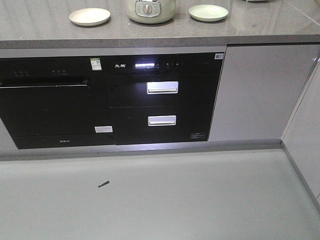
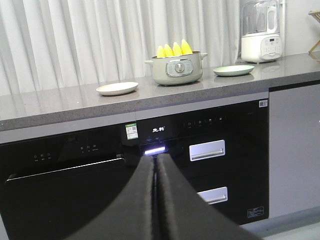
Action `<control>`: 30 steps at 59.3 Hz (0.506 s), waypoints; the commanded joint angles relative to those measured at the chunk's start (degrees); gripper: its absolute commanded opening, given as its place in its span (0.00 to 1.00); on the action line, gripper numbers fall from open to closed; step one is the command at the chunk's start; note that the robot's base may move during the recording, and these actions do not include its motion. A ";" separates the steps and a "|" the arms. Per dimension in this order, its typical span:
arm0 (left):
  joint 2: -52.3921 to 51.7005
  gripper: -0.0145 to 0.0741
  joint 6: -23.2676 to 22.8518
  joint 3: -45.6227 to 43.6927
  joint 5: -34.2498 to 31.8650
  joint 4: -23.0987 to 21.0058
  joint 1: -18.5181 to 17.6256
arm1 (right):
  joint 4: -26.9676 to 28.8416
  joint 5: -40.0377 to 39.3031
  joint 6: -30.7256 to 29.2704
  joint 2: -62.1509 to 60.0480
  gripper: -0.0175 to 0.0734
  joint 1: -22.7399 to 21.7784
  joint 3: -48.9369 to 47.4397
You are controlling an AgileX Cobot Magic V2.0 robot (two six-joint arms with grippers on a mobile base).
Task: Distribute corn equally
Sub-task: 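Drive the base forward toward the counter with the corn pot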
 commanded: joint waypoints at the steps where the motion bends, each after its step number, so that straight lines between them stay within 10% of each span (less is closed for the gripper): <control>1: -0.82 0.16 -0.52 0.72 -4.32 -0.22 0.05 | -0.60 -4.26 0.01 -0.37 0.19 -0.01 0.66; 30: -0.82 0.16 -0.52 0.72 -4.32 -0.22 0.05 | -0.60 -4.26 0.01 -0.37 0.19 -0.01 0.66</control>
